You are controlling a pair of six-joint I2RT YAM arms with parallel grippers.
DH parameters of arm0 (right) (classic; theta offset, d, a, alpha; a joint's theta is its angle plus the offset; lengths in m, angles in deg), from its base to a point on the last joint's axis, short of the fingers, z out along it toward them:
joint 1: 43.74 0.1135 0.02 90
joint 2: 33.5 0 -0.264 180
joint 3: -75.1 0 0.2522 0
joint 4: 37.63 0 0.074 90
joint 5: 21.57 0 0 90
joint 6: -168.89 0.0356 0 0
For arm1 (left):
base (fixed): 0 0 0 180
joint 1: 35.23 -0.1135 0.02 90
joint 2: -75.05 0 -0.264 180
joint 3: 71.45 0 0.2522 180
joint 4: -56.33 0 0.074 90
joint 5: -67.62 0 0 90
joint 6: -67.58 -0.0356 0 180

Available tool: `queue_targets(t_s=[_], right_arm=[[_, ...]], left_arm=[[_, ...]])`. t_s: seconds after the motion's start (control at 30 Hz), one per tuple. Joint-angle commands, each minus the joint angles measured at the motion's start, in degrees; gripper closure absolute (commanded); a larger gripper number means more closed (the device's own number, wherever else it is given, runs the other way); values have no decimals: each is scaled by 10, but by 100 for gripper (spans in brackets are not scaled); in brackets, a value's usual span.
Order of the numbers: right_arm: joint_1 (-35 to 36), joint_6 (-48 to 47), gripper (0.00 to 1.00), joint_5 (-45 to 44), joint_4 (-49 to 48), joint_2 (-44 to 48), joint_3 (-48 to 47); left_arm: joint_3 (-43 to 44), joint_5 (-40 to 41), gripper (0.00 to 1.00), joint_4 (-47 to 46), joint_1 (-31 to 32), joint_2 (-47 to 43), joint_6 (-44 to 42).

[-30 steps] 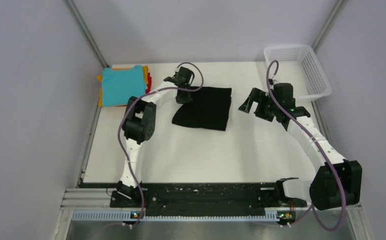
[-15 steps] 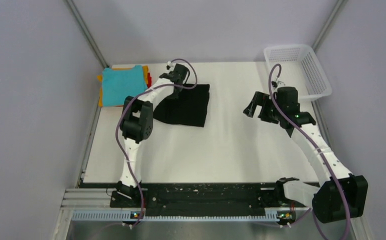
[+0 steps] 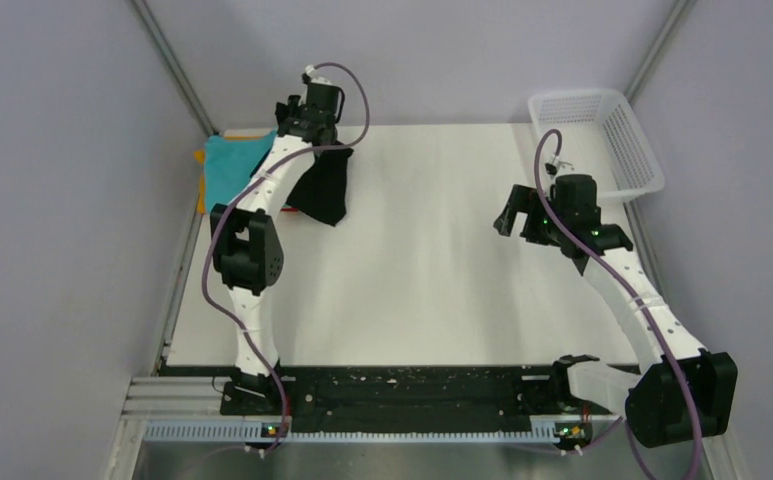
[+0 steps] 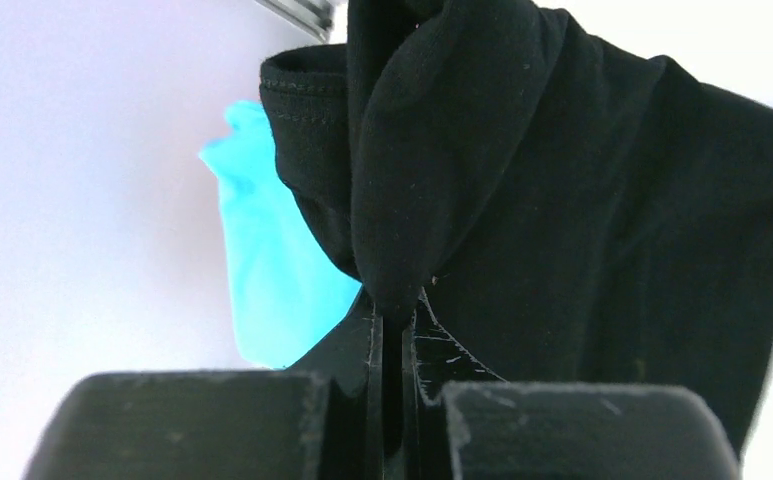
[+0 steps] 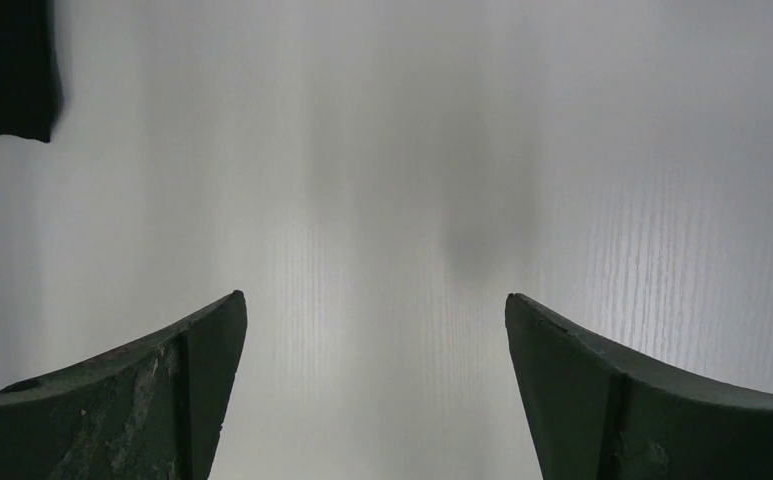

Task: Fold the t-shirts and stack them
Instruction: Put the neatly folded tshirt into the corner of the board with the left arm

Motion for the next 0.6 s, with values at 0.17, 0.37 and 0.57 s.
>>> queue_targets(t_s=[0.17, 0.37, 0.57], right_arm=[[0, -14, 1, -23, -3, 21, -19], [0, -15, 1, -26, -3, 19, -19], [0, -15, 1, -26, -4, 19, -16]], left_arm=[[74, 6, 100, -56, -20, -68, -109], [85, -10, 100, -55, -27, -96, -113], [91, -39, 100, -39, -35, -124, -94]])
